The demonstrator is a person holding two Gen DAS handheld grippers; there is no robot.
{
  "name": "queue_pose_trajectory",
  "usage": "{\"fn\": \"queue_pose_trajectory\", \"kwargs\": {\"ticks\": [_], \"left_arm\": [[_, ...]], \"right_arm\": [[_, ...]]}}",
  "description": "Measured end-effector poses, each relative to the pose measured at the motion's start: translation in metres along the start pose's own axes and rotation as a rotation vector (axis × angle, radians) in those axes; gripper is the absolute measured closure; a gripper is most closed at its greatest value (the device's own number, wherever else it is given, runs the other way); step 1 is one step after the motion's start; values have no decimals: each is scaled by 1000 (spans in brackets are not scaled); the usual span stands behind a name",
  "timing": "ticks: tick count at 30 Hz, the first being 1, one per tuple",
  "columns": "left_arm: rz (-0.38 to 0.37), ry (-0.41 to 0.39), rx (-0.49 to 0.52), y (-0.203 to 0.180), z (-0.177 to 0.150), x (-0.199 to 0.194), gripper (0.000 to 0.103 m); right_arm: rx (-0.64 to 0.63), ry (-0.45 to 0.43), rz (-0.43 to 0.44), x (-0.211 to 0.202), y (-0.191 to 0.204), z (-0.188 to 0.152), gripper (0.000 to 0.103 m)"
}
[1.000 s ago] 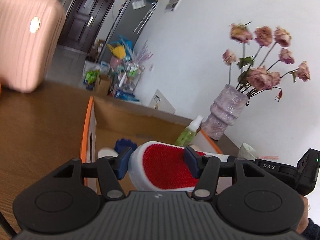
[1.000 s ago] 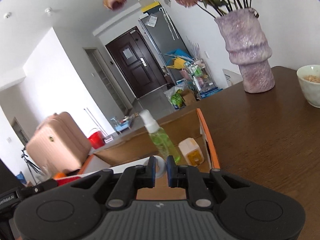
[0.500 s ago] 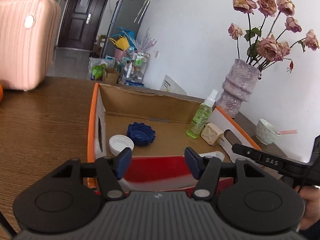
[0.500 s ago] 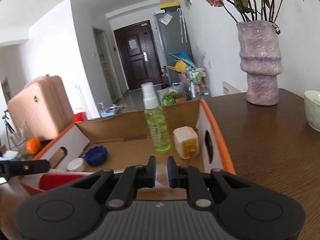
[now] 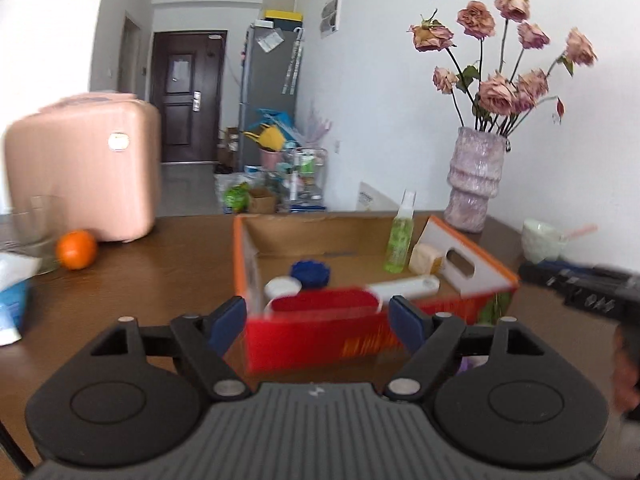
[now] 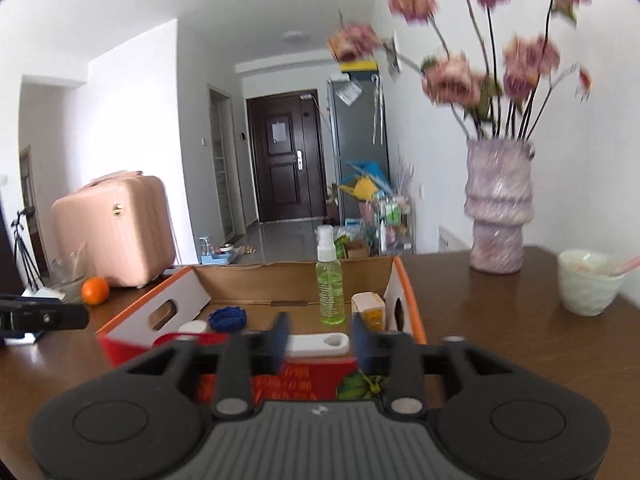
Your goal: Organize rigid objects
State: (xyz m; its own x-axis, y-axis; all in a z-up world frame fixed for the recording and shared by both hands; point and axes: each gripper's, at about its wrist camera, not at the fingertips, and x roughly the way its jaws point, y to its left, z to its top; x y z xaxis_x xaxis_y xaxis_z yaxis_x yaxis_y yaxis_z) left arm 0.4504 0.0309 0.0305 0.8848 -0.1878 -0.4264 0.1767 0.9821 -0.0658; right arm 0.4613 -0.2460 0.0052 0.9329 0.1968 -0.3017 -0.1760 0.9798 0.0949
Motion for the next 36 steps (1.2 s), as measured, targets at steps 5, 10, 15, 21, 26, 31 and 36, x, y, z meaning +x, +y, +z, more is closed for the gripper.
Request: {"fn": "queue_pose_trajectory", "kwargs": {"ticks": [5,10,15,21,26,31,36], "left_arm": [[63,-20,-10,-6,-35,-74,12],[94,-12,-32,-15,-73,-136,4],[64,42,-91,-30,-106,-175,4],[55,10,-28,-54,-119,-212,2],[48,-22,-8,-66,-117,-226,2],[28,-17,-13,-72,-119,-226,2],[3,26,-65,-68,-118,-209,2]], "right_arm": [[-118,-18,6,-79,18,-14,29],[-190,10,29,-151,34,-43,20],[-168,75,31,-204,42,-75,18],[-150,70,3,-252,42,-89,18],[-99,65,-11,-264,35,-92,18],[-91,65,-10,-266,31,-93,18],[-74,79,-4,-254,26,-92,19]]}}
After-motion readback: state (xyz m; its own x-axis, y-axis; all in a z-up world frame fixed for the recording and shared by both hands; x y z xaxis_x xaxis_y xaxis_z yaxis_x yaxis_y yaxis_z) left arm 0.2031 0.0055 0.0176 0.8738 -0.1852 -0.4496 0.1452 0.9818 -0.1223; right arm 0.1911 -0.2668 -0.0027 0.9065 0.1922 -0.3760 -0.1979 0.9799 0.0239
